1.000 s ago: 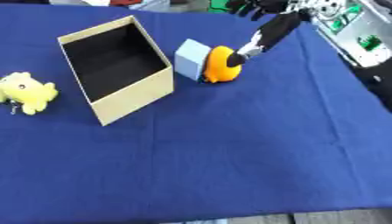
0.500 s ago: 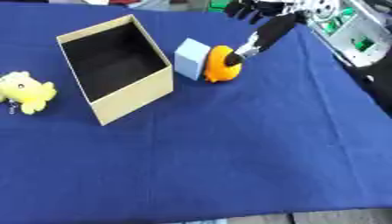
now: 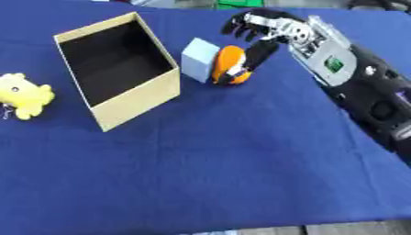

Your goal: Pick up objects on the table and place them in the box.

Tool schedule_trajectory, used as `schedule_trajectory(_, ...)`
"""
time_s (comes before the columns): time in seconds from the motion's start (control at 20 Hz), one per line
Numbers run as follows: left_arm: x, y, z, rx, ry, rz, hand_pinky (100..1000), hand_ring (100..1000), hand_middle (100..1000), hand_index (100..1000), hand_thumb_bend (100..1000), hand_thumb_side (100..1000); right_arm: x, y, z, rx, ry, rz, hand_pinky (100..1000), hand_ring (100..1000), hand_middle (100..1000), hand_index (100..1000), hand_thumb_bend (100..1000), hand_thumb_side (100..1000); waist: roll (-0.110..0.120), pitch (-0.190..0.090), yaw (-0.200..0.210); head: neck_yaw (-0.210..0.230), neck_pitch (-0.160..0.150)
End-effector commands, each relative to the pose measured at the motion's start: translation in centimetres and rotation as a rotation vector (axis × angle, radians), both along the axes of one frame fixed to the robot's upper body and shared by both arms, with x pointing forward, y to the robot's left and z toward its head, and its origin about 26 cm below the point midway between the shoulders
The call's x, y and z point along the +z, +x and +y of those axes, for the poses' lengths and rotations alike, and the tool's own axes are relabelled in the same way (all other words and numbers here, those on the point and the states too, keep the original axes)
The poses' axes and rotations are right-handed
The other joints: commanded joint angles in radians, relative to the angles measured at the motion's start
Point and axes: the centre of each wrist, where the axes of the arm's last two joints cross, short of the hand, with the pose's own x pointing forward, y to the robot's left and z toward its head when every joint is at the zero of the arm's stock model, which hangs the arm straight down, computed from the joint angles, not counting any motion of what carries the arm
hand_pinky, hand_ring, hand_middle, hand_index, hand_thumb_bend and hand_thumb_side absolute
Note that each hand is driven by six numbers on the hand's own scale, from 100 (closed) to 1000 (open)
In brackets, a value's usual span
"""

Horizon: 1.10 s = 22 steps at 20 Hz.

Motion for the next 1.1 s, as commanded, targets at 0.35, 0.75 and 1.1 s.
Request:
schedule_trajectory(0.35, 0.9, -0.4, 0.0, -0.001, 0.011, -0.035, 618, 869, 768, 841, 611, 1000, 0.1, 0.3, -0.9, -0.035, -0.054, -0.053, 833, 873, 834, 868, 828, 314, 0.003, -0.011, 0.003, 0.007, -0.021)
schedule_trajectory(0.75, 1.0, -0.4, 0.0, -0.002, 0.012, -0.036, 614, 864, 760, 838, 606, 1000, -0.9, 0.8, -1.4, -0.051, -0.061, -0.009, 793, 852, 819, 834, 667, 237, 0.002, -0.007, 0.008, 0.011, -0.022)
schedule_trajectory(1.1, 1.0, -0.4, 0.0, -0.004, 0.017, -0.036, 611, 859, 752, 836, 603, 1000, -1.1, 1.0, -1.7, -0.092, -0.031, -0.012, 760, 832, 777, 799, 239, 255, 0.002, -0.006, 0.008, 0.009, -0.023)
